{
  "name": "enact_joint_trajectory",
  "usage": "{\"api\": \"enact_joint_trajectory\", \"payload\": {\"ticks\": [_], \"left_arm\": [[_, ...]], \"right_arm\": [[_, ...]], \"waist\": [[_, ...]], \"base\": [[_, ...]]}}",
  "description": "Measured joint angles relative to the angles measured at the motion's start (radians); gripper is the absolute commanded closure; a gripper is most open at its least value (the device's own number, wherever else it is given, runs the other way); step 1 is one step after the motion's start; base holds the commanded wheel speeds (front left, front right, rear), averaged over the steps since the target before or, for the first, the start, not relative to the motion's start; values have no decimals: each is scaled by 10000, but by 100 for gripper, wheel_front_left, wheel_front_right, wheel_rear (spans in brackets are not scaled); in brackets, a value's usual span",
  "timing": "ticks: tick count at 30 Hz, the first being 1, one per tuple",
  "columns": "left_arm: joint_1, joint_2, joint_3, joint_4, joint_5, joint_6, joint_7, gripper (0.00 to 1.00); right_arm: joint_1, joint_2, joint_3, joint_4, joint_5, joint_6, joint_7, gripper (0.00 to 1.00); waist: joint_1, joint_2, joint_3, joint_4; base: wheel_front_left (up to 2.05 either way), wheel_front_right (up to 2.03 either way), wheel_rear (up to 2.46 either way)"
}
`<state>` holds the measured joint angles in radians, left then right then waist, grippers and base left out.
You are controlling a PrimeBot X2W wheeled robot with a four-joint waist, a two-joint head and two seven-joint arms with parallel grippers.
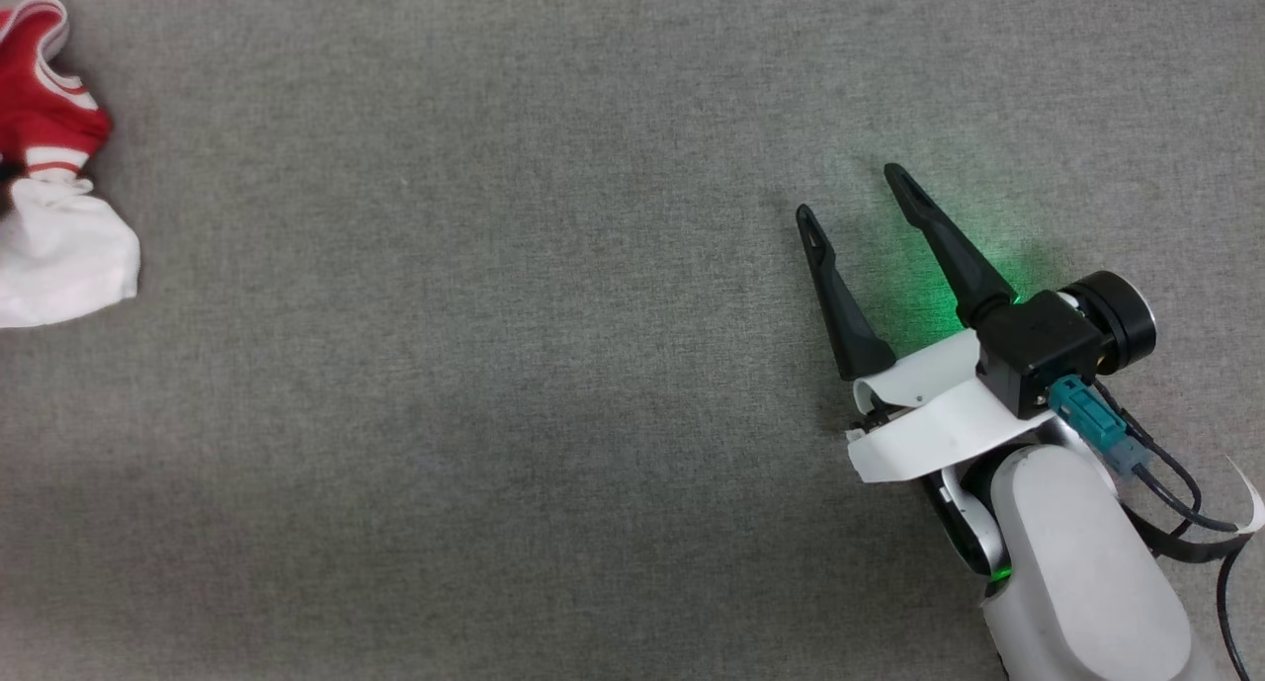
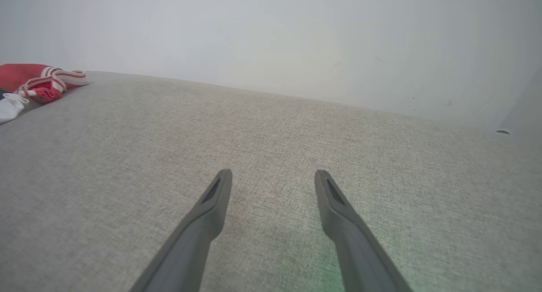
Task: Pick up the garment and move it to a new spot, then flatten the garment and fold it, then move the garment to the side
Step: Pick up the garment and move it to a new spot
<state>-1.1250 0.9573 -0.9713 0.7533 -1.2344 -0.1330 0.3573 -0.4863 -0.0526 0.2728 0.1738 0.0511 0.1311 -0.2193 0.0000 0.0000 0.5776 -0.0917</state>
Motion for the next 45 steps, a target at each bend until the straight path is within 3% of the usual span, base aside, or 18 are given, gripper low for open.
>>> {"api": "enact_joint_trajectory", "payload": {"ticks": [1,12,15,23,31,36,45], "left_arm": [[-48,12,-75,8,-88,4,2,100],[-210,-662,-721,56,-633,56,-1526,100],[-290,-953,-909,-679,-823,21,-1873,100],[-855,-596,-1547,-3170,-959,23,-1795,100],[-1440,-520,-2217,-5626,-1202,23,-460,100],[-1833,-1181,-2376,-6318,-1549,23,303,100],[-2345,-3423,-2637,-5630,-2042,23,1045,100]], "right_arm": [[-1,-4,10,-17,0,0,2,0],[419,4,-305,150,190,0,-71,0],[617,2,-395,380,341,0,-111,0],[1088,8,-577,598,817,0,-280,0],[1529,12,-702,619,1333,0,-397,0],[1535,13,-905,420,1682,0,-420,0],[1522,2,-1260,-274,2443,-2,-420,0]], "waist": [[0,0,5,-2],[0,0,-751,286],[1,0,-1157,423],[0,0,-2258,715],[0,0,-2856,504],[0,0,-2866,7],[0,0,-2290,-1153]], "base": [[0,0,0],[0,0,0],[0,0,0],[0,0,0],[0,0,0],[0,0,0],[0,0,0]]}}
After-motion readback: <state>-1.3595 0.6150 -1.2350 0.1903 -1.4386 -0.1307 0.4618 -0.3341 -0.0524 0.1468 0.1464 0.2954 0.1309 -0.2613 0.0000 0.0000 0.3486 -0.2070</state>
